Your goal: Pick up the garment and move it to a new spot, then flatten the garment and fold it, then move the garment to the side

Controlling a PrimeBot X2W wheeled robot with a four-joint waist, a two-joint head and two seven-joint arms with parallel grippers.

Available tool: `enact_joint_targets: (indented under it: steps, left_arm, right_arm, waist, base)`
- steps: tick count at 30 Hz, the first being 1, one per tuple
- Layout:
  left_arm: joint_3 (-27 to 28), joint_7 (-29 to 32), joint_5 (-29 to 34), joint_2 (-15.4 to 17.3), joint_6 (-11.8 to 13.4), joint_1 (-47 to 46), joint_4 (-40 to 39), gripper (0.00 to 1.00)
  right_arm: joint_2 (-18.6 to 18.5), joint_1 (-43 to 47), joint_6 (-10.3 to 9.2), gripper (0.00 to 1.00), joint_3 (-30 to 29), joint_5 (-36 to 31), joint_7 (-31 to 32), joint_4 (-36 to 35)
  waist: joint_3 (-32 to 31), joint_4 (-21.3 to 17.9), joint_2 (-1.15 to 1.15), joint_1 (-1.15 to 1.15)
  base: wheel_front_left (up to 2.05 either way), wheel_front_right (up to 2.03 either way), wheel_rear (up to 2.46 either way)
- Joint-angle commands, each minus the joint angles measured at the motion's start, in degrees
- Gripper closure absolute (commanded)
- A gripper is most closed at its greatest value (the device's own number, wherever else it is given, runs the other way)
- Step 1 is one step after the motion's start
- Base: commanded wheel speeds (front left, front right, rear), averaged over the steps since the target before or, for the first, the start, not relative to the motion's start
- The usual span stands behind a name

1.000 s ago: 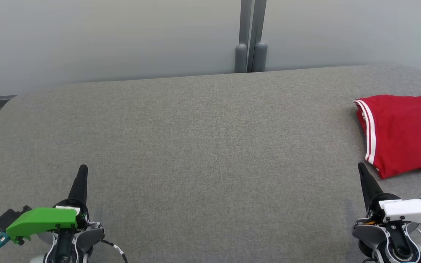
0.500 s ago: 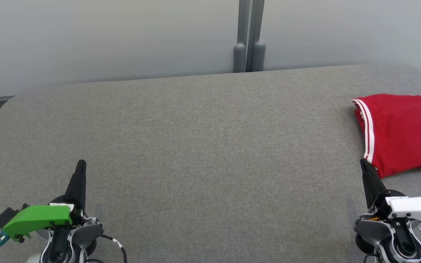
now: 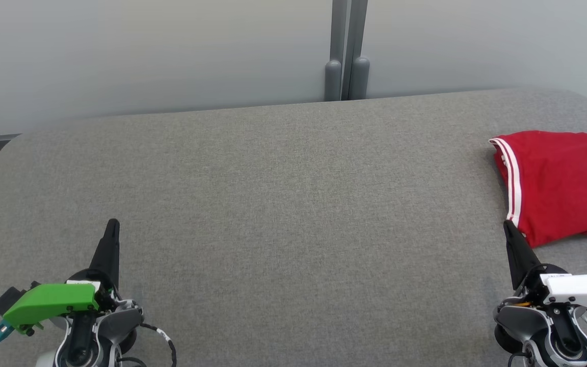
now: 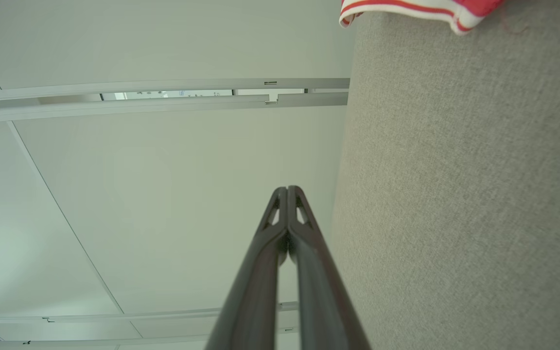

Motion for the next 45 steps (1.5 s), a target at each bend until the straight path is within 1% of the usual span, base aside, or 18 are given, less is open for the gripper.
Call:
enact_joint_targets:
  steps: [1,45]
  left_arm:
    - [0.23,0.00,0.10,-0.01,-0.27,-0.69,-0.01,1.00]
    - [0.21,-0.02,0.09,-0.01,-0.27,-0.68,-0.02,1.00]
  right_arm:
    - [-0.23,-0.36,0.02,1.00,-0.07,0.27,0.18,-0.23]
    - [-0.24,-0.36,0.02,1.00,-0.06,0.26,0.18,-0.23]
  waist:
    - [0.00,0.00,0.00,0.00]
    - [0.00,0.00,0.00,0.00]
  base:
    - [0.00,0.00,0.00]
    - [0.00,0.00,0.00]
